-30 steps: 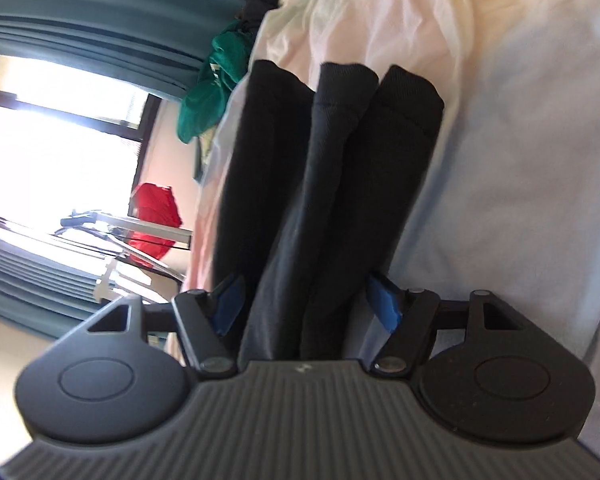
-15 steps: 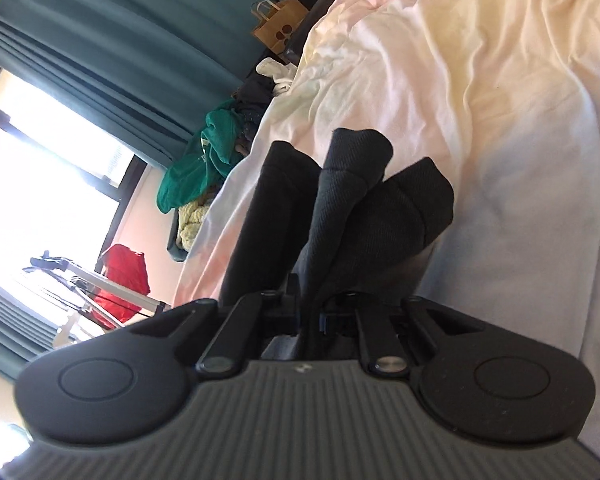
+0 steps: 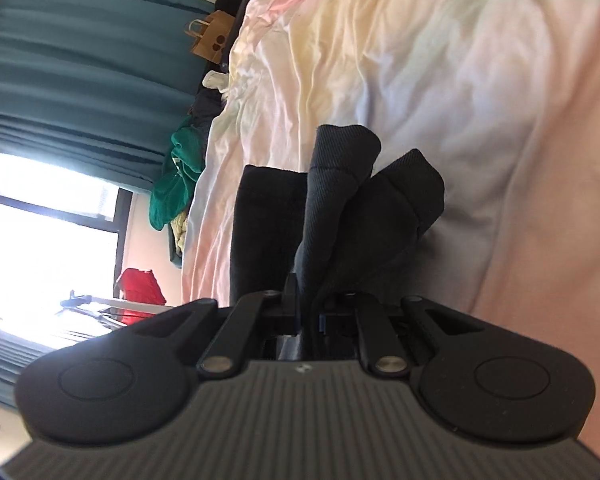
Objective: Fold clothes
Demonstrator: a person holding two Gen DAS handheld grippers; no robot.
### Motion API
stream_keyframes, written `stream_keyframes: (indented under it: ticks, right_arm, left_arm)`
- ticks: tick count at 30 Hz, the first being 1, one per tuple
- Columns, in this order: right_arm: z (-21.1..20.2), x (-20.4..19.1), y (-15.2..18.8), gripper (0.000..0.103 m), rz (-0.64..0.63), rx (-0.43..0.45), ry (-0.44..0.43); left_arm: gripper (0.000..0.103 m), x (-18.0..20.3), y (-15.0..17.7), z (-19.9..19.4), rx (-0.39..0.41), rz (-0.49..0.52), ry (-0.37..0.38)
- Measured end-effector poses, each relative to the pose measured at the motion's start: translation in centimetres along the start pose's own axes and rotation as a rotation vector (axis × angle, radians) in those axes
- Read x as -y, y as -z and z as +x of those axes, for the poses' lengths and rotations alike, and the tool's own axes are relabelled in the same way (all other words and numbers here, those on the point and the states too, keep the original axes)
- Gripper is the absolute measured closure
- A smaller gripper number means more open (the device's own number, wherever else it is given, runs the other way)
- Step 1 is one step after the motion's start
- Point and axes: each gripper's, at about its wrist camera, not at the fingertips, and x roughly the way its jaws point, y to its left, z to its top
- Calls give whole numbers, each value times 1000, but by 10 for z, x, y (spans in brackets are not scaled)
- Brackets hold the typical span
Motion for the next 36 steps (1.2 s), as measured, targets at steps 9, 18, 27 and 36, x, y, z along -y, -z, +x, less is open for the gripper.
stream_keyframes:
  ticks: [9,18,27,36]
  right_arm:
    - [-4,23,-2,92,27,-74,30]
    - [0,7,2,92,-150,-71,133]
    - [-12,-6,6,92,-193,-62,137]
    - [-8,-17,8,92,-314,-64,169]
  left_arm:
    - [66,-25,28,-35,-20,209,47]
    - [58,63,102,-96,-86,719,-2]
    - [57,141,192,-49,-260,935,149]
    - [57,197,316,79,-385,1067,110]
